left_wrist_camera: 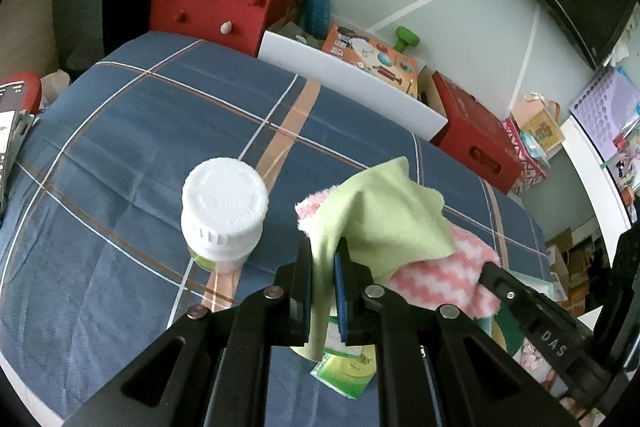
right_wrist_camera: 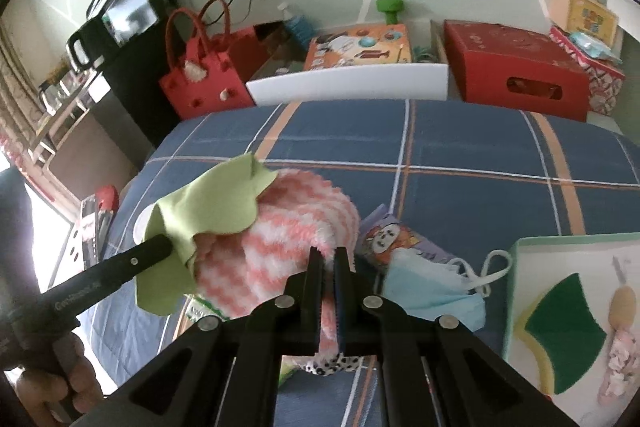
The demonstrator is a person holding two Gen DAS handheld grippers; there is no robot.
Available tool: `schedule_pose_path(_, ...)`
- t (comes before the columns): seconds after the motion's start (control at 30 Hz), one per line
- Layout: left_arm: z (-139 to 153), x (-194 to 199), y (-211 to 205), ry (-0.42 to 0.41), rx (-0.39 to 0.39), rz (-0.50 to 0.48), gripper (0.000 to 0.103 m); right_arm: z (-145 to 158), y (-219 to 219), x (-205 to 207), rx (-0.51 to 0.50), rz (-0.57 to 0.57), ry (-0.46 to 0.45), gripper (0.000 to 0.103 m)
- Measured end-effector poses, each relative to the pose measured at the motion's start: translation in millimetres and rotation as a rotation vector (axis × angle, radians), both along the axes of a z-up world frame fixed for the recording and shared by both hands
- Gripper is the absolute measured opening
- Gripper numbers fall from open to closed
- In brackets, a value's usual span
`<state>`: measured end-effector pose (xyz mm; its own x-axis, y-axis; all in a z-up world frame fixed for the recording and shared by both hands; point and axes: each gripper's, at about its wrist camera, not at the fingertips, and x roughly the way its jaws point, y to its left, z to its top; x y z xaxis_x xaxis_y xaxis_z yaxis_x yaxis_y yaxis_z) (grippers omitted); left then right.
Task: Organize soft objects
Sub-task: 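Close the left gripper on the green cloth while the right gripper grasps the pink zigzag towel, then carry the green cloth and pink towel over the white tray with both tools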
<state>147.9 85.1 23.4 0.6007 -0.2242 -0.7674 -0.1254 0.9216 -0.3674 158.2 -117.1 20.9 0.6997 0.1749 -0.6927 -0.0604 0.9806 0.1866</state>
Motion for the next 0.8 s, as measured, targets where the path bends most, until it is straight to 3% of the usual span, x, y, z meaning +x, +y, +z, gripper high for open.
schedule_pose_path(0.8, 0, -2, 10, 0.001, 0.007, 0.049, 0.010, 19, -43, -11, 0.022, -0.150, -0.065, 0.005)
